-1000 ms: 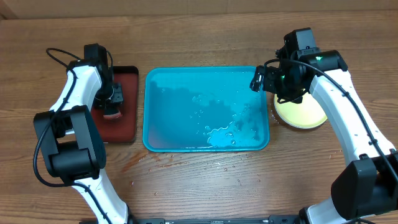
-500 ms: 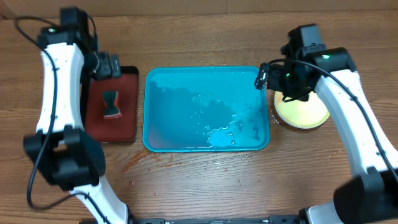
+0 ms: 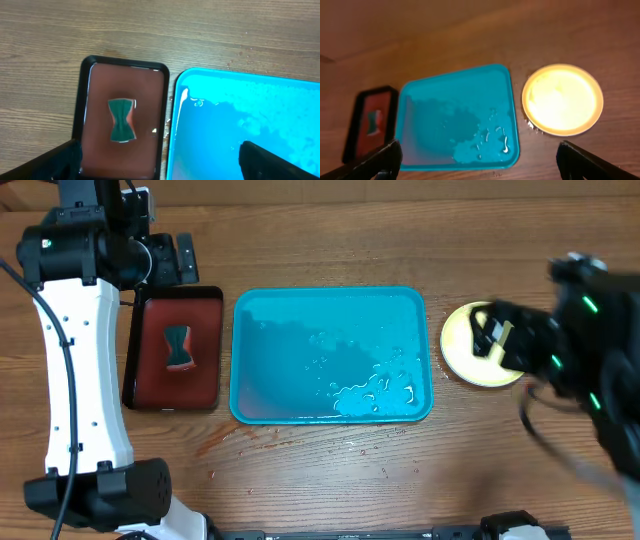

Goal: Clean dirty plates on tray and stack at the side

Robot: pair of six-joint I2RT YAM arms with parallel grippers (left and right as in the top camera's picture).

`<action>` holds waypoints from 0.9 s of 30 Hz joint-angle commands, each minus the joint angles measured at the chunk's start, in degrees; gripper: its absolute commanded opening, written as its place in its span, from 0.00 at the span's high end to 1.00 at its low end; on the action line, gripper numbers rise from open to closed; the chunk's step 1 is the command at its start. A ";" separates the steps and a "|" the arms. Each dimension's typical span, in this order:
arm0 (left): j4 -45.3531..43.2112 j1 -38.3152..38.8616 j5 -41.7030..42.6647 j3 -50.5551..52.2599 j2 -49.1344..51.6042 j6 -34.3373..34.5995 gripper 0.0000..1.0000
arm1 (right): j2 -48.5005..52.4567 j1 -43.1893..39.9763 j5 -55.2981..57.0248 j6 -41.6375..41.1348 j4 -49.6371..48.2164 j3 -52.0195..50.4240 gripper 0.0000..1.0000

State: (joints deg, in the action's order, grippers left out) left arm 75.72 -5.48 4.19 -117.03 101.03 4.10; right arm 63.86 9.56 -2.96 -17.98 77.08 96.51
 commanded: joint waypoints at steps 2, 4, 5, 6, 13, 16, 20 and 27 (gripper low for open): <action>0.17 -0.22 0.96 -0.09 0.26 0.17 0.00 | -7.43 0.09 0.31 0.37 0.02 1.40 0.00; 0.17 -0.22 0.96 -0.09 0.26 0.17 0.00 | -10.25 0.07 0.33 0.39 0.00 1.40 0.00; 0.17 -0.22 0.96 -0.09 0.26 0.17 0.00 | -11.30 0.07 0.33 0.39 0.00 1.40 0.00; 0.17 -0.22 0.96 -0.09 0.26 0.17 0.00 | -12.41 0.07 0.35 0.42 0.02 1.40 0.00; 0.17 -0.22 0.96 -0.09 0.26 0.17 0.00 | -14.38 0.07 1.62 0.46 4.85 1.33 0.00; 0.17 -0.22 0.96 -0.09 0.26 0.17 0.00 | -14.29 0.09 2.64 0.48 4.26 1.14 0.00; 0.15 -0.22 0.96 -0.09 0.26 0.17 0.00 | -15.02 0.09 3.63 2.29 -1.66 -3.37 0.00; 0.17 -0.22 0.96 -0.09 0.26 0.17 0.00 | -21.57 0.07 3.48 7.67 -28.13 -28.46 0.00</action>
State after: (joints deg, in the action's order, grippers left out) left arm 75.85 -5.48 4.45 -117.03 101.14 4.10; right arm 45.34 9.56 0.01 -13.37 55.20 78.15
